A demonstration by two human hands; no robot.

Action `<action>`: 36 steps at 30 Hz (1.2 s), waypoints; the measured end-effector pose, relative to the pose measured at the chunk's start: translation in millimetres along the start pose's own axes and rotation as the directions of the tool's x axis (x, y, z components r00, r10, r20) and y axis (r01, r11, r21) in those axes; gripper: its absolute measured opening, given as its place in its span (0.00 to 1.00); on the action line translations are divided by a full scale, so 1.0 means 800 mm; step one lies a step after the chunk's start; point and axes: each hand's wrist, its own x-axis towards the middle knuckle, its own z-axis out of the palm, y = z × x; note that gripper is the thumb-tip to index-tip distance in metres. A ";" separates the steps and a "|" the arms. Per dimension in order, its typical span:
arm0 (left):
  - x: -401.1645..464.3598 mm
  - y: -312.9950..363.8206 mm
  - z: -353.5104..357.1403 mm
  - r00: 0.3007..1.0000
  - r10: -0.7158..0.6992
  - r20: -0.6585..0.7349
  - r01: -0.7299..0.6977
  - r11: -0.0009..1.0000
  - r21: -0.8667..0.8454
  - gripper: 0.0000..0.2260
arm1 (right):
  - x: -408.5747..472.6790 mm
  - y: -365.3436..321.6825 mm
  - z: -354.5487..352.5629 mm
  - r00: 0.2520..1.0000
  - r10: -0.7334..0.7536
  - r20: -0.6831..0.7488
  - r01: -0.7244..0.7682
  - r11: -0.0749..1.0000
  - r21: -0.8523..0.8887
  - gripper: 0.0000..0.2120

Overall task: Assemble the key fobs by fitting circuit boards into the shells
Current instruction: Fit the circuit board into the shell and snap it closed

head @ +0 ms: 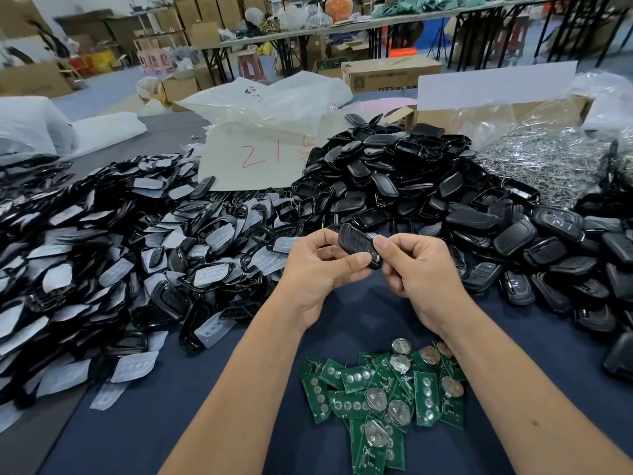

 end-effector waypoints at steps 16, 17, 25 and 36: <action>0.007 -0.014 0.005 0.996 0.015 -0.093 -0.017 1.000 -0.018 0.13 | 0.002 0.005 0.008 0.994 0.023 -0.106 -0.026 0.999 -0.028 0.20; 0.007 -0.014 0.006 0.994 0.019 -0.106 -0.021 1.000 -0.019 0.12 | 0.002 0.005 0.008 0.993 0.022 -0.114 -0.026 0.999 -0.032 0.19; 0.009 -0.017 0.008 0.987 0.060 -0.148 -0.060 0.998 0.004 0.06 | 0.003 0.002 0.005 0.996 0.061 -0.071 -0.060 0.998 0.005 0.14; 0.029 -0.029 0.058 0.874 0.438 -0.210 -0.314 0.839 0.444 0.07 | 0.010 -0.002 0.000 0.959 0.102 -0.265 -0.060 0.985 0.162 0.14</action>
